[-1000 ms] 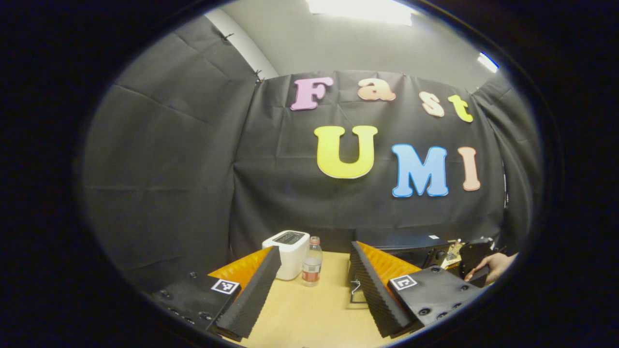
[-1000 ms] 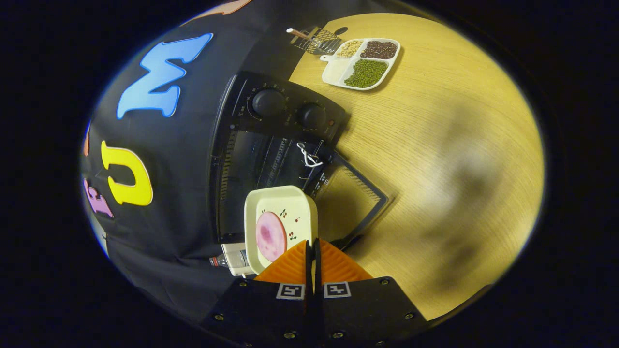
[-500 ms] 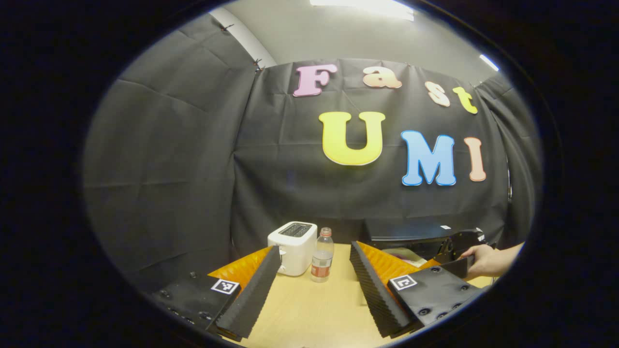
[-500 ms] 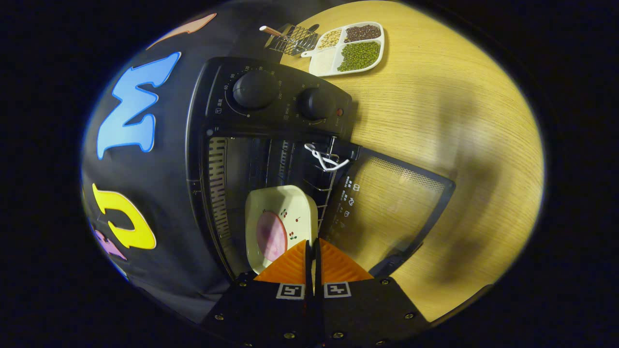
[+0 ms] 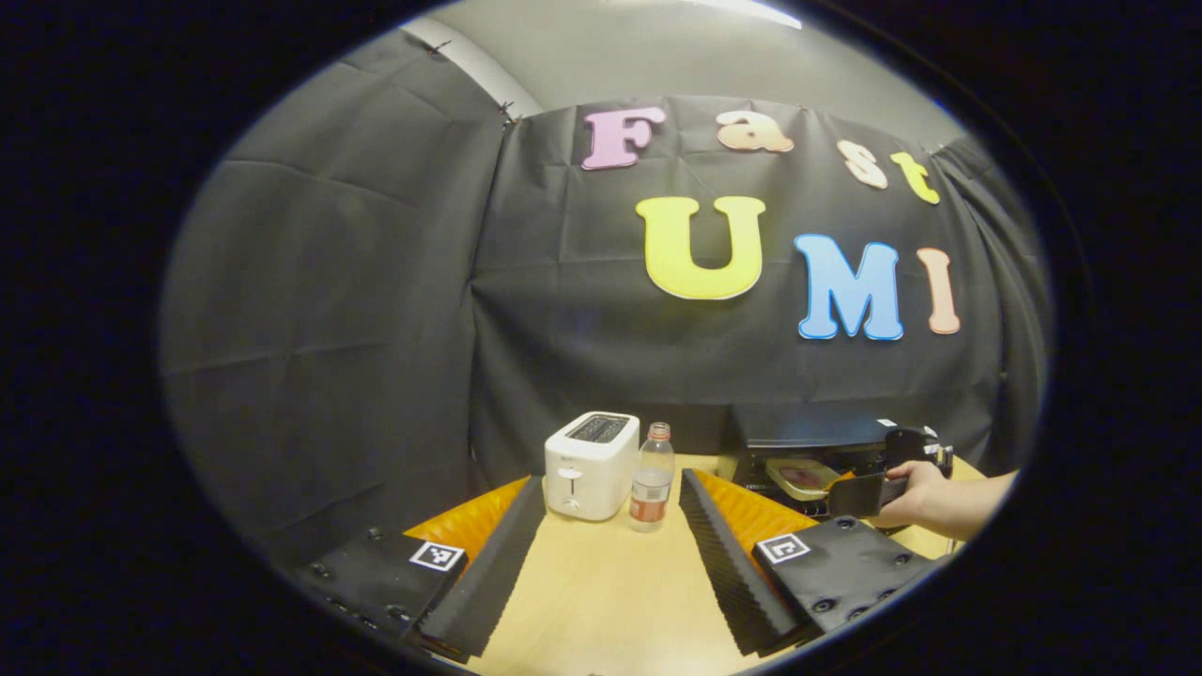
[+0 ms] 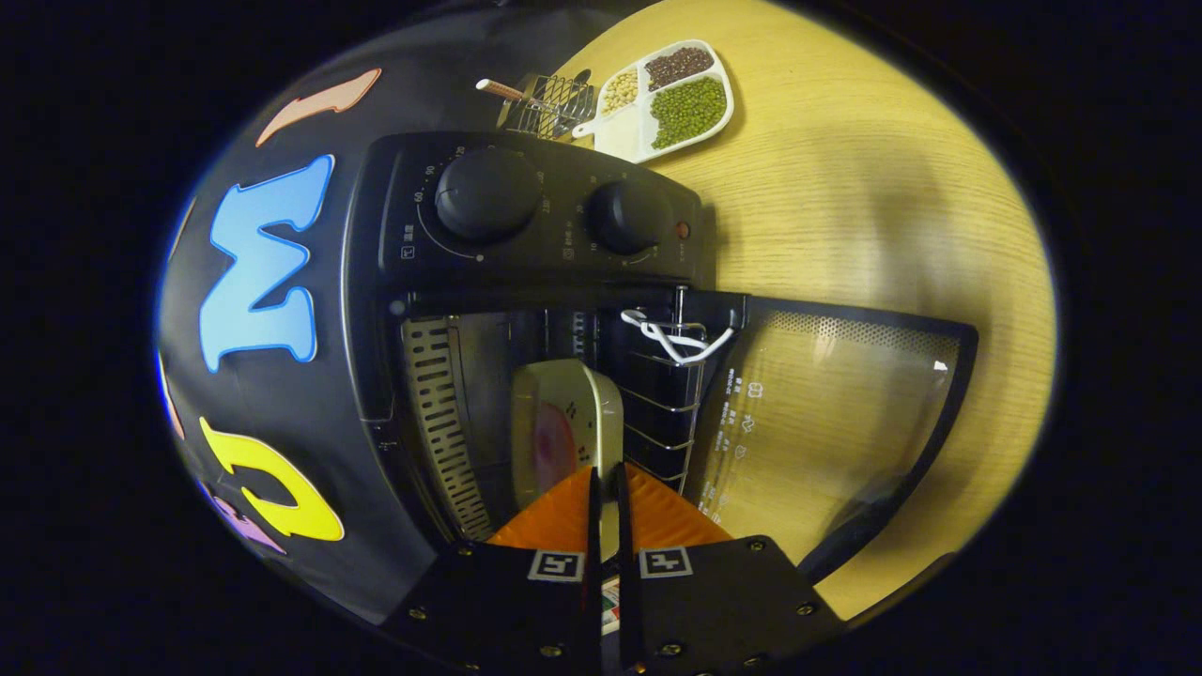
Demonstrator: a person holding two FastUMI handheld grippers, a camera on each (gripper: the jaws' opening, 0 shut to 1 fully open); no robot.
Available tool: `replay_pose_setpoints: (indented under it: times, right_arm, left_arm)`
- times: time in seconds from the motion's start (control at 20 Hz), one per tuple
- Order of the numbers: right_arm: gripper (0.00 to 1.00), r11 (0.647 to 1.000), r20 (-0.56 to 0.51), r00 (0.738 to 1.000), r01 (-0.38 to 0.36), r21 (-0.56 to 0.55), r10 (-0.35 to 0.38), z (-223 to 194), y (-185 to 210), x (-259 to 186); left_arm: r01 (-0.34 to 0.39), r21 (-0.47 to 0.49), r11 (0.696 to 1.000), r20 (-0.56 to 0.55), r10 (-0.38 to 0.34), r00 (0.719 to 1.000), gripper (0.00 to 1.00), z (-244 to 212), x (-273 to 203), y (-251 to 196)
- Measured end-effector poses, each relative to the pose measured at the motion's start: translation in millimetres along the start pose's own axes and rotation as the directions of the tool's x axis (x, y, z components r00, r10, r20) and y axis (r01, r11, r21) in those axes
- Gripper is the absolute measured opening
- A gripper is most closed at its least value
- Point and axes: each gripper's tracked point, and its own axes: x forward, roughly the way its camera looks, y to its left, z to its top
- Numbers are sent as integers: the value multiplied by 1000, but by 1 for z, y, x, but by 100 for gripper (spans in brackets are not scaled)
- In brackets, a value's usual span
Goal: Open the electric oven with the left hand, put the food in, and close the electric oven.
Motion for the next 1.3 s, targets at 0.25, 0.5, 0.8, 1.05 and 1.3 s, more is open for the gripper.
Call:
replay_pose_setpoints:
  times: [0.25,0.5,0.8,1.05,1.3]
  right_arm:
    - [47,991,-95,987,-123,43,127,-14,20,-16]
    - [97,977,-194,971,-166,-134,138,-19,15,-55]
    - [97,879,-245,961,-227,-420,132,-7,4,-113]
    - [97,732,-271,950,-296,-614,157,15,5,-166]
    - [97,562,-230,953,-303,-770,199,52,9,-213]
  left_arm:
    - [37,7,999,12,-37,999,100,2,0,-22]
    - [86,-1,996,10,-86,996,97,0,-5,-53]
    - [151,-5,988,2,-151,989,97,-5,-8,-94]
    - [209,-11,978,-13,-209,978,97,-18,-9,-133]
    - [264,-33,964,-52,-265,963,97,-36,-8,-173]
